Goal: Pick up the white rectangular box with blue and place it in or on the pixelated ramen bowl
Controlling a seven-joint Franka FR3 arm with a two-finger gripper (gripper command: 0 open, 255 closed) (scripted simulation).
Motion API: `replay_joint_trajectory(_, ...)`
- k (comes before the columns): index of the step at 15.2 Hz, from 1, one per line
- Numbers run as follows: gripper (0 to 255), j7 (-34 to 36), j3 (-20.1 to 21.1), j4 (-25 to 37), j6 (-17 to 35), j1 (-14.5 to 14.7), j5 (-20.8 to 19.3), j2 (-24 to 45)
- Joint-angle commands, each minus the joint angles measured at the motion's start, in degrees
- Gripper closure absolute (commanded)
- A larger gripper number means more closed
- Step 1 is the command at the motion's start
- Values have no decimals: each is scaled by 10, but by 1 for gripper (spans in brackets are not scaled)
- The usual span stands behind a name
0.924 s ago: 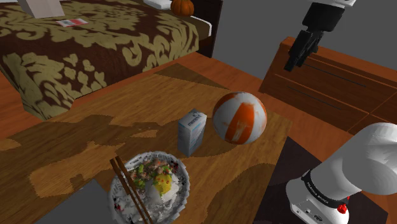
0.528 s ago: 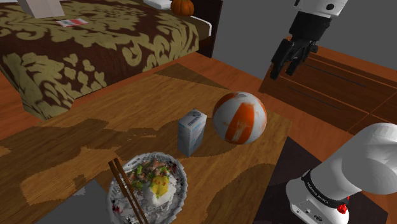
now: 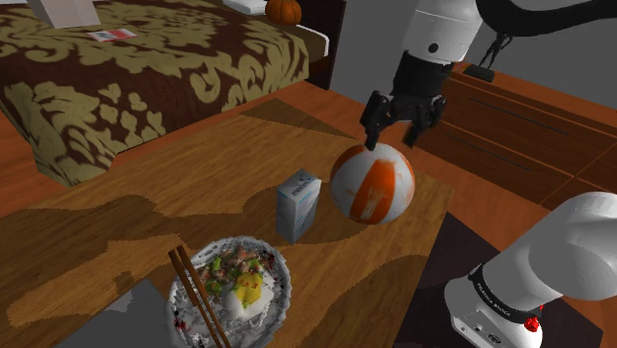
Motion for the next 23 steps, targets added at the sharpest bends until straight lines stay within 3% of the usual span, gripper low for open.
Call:
replay_joint_trajectory(1, 0, 61, 35, 3, 25, -9, 12, 21)
replay_joint_trajectory(7, 0, 245, 148, 52, 100, -53, 11, 133)
replay_joint_trajectory(12, 0, 423, 242, 117, 159, -104, -51, 264)
replay_joint_trajectory(20, 0, 443, 259, 80, 222, -106, -69, 298)
replay_joint_trajectory(23, 0, 443, 259, 80, 222, -106, -69, 298)
